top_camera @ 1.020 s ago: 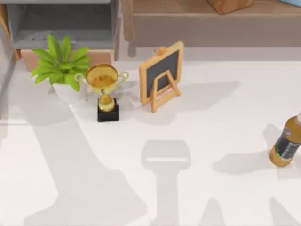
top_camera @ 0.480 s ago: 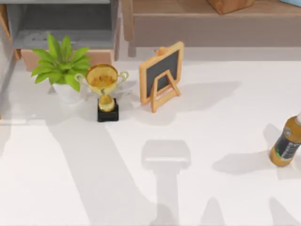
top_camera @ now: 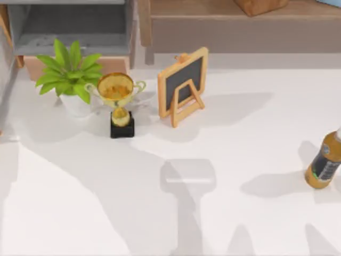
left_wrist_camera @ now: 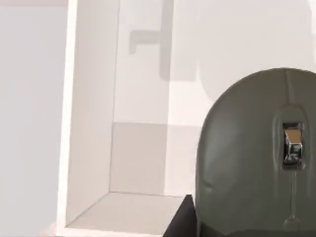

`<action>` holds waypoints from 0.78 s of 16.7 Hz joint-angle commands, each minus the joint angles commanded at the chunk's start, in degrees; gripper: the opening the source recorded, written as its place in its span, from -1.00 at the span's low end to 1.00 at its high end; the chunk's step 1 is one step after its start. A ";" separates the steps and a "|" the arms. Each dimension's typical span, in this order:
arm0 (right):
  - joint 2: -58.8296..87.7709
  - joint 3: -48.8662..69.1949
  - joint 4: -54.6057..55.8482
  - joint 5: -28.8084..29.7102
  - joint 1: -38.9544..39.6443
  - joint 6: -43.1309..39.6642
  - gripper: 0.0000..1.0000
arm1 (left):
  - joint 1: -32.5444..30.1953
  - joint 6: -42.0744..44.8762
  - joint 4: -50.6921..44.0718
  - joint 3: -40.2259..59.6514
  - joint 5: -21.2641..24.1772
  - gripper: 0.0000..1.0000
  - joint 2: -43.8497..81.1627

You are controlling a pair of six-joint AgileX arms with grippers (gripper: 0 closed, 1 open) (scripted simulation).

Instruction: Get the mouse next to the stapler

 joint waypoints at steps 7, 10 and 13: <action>0.00 0.00 0.00 0.00 0.00 0.00 1.00 | 4.31 3.07 6.72 -22.50 -0.95 -1.00 -14.77; 0.00 0.00 0.00 0.00 0.00 0.00 1.00 | 5.72 4.81 9.54 -32.18 -1.30 -1.00 -18.60; 0.00 0.00 0.00 0.00 0.00 0.00 1.00 | 6.60 6.67 12.37 -41.25 -1.46 -1.00 -20.81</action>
